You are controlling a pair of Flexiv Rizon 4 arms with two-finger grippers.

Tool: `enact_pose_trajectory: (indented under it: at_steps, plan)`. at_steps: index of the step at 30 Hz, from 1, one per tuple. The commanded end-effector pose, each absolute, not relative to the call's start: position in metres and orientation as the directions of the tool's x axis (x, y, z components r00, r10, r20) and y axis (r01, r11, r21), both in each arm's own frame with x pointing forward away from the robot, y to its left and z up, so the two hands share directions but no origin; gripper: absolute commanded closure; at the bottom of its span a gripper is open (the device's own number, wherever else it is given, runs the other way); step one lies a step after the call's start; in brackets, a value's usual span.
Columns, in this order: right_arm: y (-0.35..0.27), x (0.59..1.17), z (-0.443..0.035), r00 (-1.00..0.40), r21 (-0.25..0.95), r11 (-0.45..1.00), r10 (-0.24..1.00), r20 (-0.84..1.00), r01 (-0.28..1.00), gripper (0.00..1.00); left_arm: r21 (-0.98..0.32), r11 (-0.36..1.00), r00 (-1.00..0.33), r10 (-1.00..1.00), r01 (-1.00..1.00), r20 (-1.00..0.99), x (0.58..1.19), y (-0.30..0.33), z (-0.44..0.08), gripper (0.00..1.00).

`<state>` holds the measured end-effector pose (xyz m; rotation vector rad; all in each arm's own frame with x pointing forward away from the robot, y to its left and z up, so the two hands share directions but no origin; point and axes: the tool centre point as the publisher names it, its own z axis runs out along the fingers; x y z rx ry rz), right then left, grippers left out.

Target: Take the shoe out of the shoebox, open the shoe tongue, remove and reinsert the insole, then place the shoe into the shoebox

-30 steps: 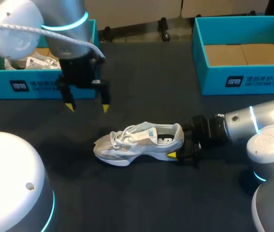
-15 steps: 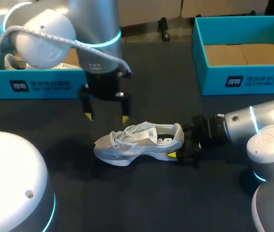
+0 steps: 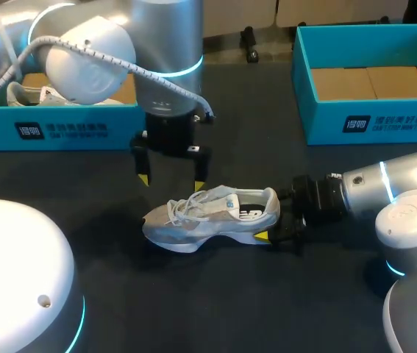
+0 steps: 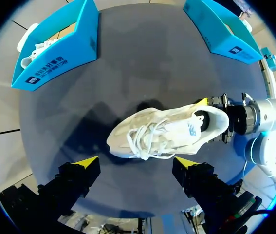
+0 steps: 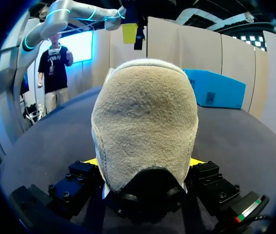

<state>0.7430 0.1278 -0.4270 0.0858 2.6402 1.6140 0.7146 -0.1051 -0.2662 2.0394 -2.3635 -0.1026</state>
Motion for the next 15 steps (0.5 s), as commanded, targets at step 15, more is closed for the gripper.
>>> enact_pose_trajectory:
  at_steps: [15]
  plan:
    - [0.132, 0.742, -0.433, -0.997, 0.889, 0.457, 0.074, -0.011, 0.024, 1.00, 0.039, 0.085, -0.088, -0.994, -0.996, -0.059, 0.709, -0.133, -0.277, 0.00]
